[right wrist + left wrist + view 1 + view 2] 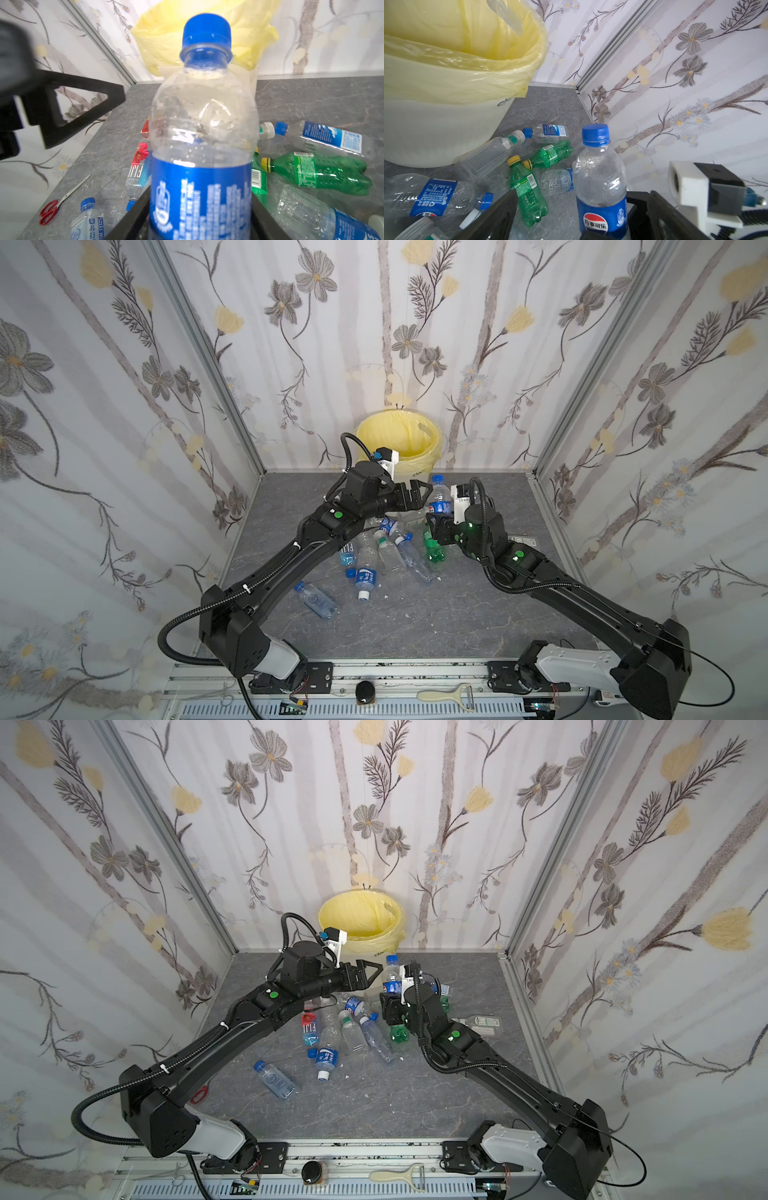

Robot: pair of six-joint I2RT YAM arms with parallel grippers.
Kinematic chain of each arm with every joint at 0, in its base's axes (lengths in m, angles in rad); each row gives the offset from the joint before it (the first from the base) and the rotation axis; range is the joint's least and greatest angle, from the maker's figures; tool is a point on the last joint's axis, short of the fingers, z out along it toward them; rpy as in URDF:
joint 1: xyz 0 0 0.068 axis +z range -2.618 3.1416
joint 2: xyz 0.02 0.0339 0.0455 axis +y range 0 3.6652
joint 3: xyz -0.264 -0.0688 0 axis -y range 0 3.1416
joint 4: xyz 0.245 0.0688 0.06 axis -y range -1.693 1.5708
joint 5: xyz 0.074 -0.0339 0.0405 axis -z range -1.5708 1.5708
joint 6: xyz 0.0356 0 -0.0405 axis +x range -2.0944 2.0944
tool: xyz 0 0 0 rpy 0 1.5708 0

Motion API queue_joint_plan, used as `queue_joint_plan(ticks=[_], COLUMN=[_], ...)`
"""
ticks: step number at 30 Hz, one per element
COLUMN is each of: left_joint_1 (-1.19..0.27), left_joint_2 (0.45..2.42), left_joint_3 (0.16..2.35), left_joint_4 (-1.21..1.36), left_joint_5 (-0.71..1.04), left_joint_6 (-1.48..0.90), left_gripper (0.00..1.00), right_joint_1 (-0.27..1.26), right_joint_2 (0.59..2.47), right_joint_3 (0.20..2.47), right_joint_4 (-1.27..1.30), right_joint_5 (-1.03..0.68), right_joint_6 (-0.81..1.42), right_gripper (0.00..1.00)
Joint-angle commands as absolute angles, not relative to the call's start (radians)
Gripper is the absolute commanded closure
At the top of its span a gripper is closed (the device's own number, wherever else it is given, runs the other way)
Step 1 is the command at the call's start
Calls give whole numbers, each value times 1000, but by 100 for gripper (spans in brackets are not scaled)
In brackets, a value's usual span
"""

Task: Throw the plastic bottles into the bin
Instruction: 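Lift the bottle toward the left gripper and grasp its blue cap with it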

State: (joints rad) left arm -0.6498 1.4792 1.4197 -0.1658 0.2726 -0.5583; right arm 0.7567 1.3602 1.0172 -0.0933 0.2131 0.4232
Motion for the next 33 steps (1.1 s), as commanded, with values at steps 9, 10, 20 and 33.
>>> queue_joint_plan(ticks=[9,10,20,33], left_joint_1=[-628,-627,-628,-629], left_joint_2=[1551,1560,1594,1626], left_joint_3=[1533,1540,1569,1585], left_joint_4=[-181,-181,-181,-178], left_joint_5=[322,321,310,341], left_joint_6=[-611,-615,-618,-628], left_gripper=[10,14,36,56], right_joint_1=[814,813,814,814], right_joint_2=[1355,1352,1356,1367], right_joint_3=[1019,1016,1006,987], right_joint_4=[11,17,60,85], right_joint_5=[188,188,183,177], right_joint_6=[304,302,285,279], right_gripper=[40,40,41,41])
